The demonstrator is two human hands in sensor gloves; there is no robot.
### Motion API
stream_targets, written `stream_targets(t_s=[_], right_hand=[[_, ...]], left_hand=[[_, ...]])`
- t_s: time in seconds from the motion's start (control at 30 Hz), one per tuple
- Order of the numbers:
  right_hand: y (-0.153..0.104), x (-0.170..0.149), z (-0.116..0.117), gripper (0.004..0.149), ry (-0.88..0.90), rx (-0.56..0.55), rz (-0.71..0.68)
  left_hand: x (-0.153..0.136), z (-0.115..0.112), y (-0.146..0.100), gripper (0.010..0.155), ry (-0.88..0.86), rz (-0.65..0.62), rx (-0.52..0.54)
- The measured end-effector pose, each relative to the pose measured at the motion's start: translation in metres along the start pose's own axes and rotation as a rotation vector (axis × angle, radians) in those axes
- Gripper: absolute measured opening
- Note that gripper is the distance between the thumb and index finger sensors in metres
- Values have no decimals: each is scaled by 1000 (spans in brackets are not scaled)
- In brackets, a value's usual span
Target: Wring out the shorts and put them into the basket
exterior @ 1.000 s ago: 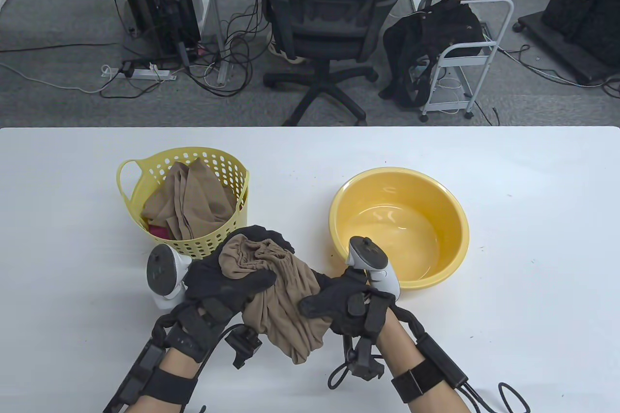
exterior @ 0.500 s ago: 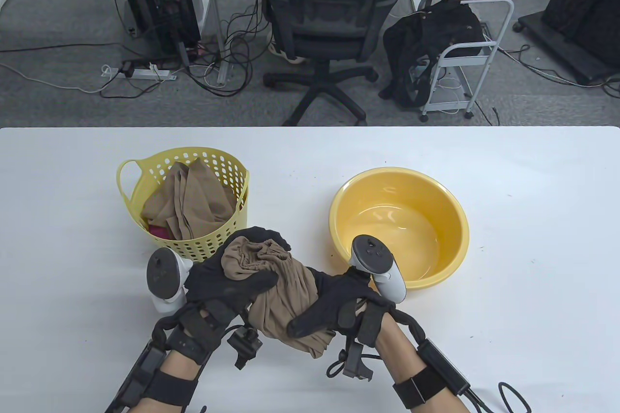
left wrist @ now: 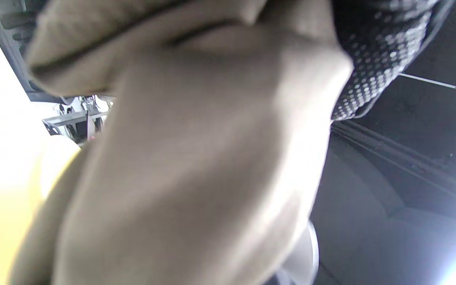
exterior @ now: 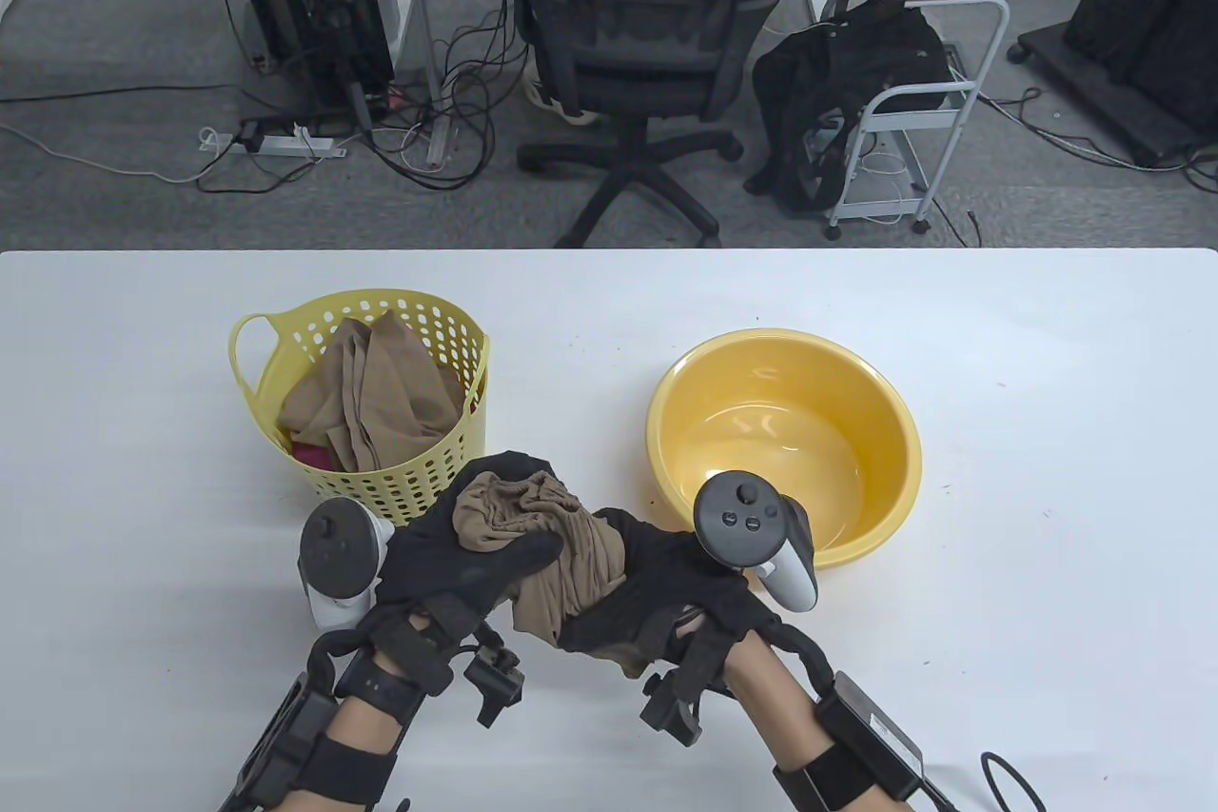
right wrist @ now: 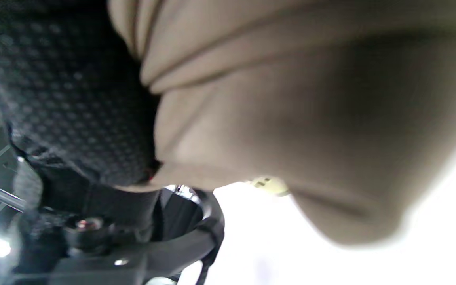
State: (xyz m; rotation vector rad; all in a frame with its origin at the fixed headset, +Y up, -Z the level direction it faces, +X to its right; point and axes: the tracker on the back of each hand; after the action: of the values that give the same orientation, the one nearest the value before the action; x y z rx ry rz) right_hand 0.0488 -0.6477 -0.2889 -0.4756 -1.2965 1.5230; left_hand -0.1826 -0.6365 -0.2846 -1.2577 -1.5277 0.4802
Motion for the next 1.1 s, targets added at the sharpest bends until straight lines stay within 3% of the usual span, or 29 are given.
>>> stream_targets(t_s=[0.6, 1.1], right_hand=[[-9, 20, -1, 76, -571, -217, -137], [-20, 38, 12, 68, -1007, -331, -398]], left_hand=[[-11, -9, 1, 72, 174, 165, 35], [-16, -15, 1, 64, 193, 286, 43]])
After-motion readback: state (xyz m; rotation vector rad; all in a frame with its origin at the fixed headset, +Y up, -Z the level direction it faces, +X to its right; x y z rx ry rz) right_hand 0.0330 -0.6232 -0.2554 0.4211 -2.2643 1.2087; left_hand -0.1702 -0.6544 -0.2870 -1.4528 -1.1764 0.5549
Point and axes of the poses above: the tracker on the back of each hand, its own x axis roughly to the thumb side, its own y axis roughly from the wrist to the fingertips, z = x × y, and after that the axes turned 6 degrees about -x, right-handed
